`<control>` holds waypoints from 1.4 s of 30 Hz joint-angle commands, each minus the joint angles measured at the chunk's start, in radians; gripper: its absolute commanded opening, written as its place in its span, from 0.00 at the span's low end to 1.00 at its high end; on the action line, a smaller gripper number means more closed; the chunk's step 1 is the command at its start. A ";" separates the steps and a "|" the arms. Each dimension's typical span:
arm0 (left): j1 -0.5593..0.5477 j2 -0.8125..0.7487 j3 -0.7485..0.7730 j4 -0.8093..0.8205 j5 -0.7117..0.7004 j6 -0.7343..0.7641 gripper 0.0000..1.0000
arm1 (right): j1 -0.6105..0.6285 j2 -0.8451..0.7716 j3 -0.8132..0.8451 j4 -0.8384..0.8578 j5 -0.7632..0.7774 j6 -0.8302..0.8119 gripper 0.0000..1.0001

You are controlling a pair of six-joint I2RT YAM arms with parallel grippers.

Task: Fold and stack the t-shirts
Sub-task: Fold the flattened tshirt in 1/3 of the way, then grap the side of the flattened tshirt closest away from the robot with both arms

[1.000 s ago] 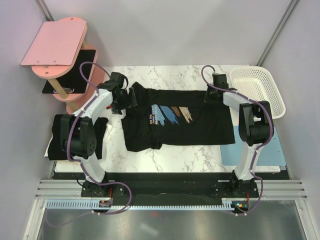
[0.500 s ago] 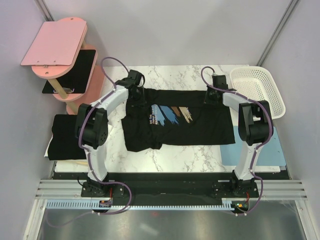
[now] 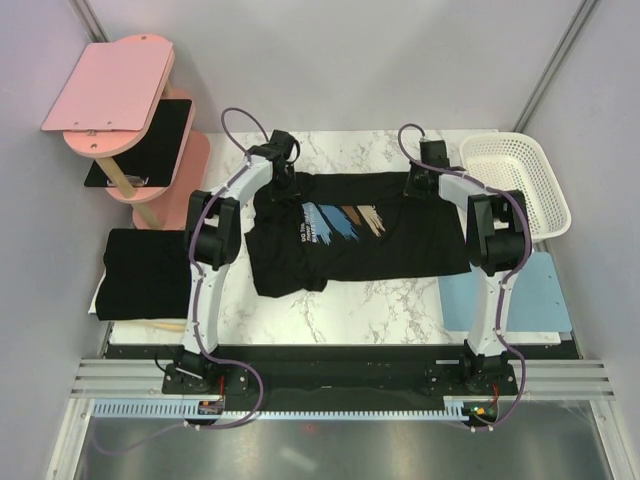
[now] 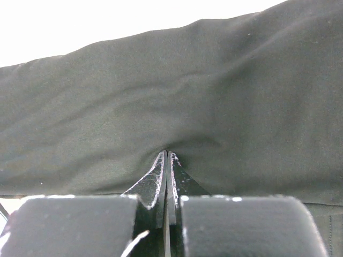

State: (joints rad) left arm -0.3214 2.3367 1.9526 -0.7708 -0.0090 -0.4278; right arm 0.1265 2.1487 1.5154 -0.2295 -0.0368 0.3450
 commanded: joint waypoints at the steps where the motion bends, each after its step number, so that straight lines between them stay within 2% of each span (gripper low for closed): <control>1: 0.016 0.136 0.191 -0.140 -0.037 0.027 0.02 | -0.002 0.098 0.066 -0.067 0.008 -0.006 0.01; 6: 0.054 0.236 0.372 -0.173 -0.005 0.037 0.02 | -0.004 0.161 0.158 -0.079 -0.003 -0.003 0.01; 9: 0.058 0.233 0.397 -0.159 0.003 0.061 0.02 | -0.002 0.162 0.158 -0.045 -0.020 -0.009 0.01; 11: 0.050 0.150 0.362 -0.118 0.003 0.069 0.02 | -0.001 0.076 0.070 0.013 -0.023 -0.003 0.01; 14: 0.033 -0.066 0.202 -0.015 0.000 0.080 0.13 | 0.008 -0.094 -0.048 0.091 -0.018 -0.003 0.04; 16: 0.021 -0.182 0.039 0.037 0.000 0.075 0.32 | 0.021 -0.223 -0.098 0.104 -0.021 -0.003 0.05; 17: 0.009 -0.306 -0.018 0.080 0.003 0.069 0.38 | 0.028 -0.261 -0.142 0.107 -0.025 -0.008 0.06; 18: 0.002 -0.360 -0.131 0.097 0.000 0.057 0.65 | 0.036 -0.326 -0.161 0.101 -0.034 -0.012 0.07; 20: -0.004 -0.526 -0.258 0.137 0.004 0.022 0.79 | 0.068 -0.380 -0.208 0.087 -0.037 -0.020 0.11; 21: -0.002 -0.583 -0.388 0.165 0.004 0.003 0.88 | 0.082 -0.423 -0.222 0.070 -0.040 -0.024 0.11; 22: -0.004 -0.632 -0.458 0.180 0.027 -0.009 0.90 | 0.109 -0.444 -0.239 0.065 -0.041 -0.023 0.11; 23: -0.004 -0.728 -0.591 0.189 0.030 -0.040 0.91 | 0.126 -0.463 -0.273 0.056 -0.043 -0.024 0.12; 25: -0.002 -0.819 -0.728 0.231 0.044 -0.066 0.91 | 0.180 -0.515 -0.310 0.056 -0.041 -0.018 0.12; 26: -0.001 -0.870 -0.853 0.240 0.040 -0.101 0.91 | 0.206 -0.527 -0.343 0.058 -0.041 -0.015 0.13; 30: -0.002 -1.098 -1.101 0.266 0.027 -0.192 0.87 | 0.336 -0.572 -0.431 0.082 -0.026 0.005 0.14; 32: -0.001 -1.154 -1.206 0.274 0.014 -0.244 0.86 | 0.380 -0.572 -0.471 0.099 -0.011 0.020 0.14; 36: -0.001 -1.255 -1.311 0.284 -0.034 -0.293 0.84 | 0.487 -0.543 -0.515 0.140 0.011 0.057 0.15; 42: -0.001 -1.186 -1.362 0.341 -0.040 -0.305 0.84 | 0.628 -0.477 -0.531 0.209 0.031 0.088 0.16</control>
State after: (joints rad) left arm -0.3237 1.1069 0.6098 -0.5282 -0.0189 -0.6716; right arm 0.6781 1.6337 0.9813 -0.1101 -0.0383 0.4007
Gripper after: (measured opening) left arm 0.848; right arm 0.155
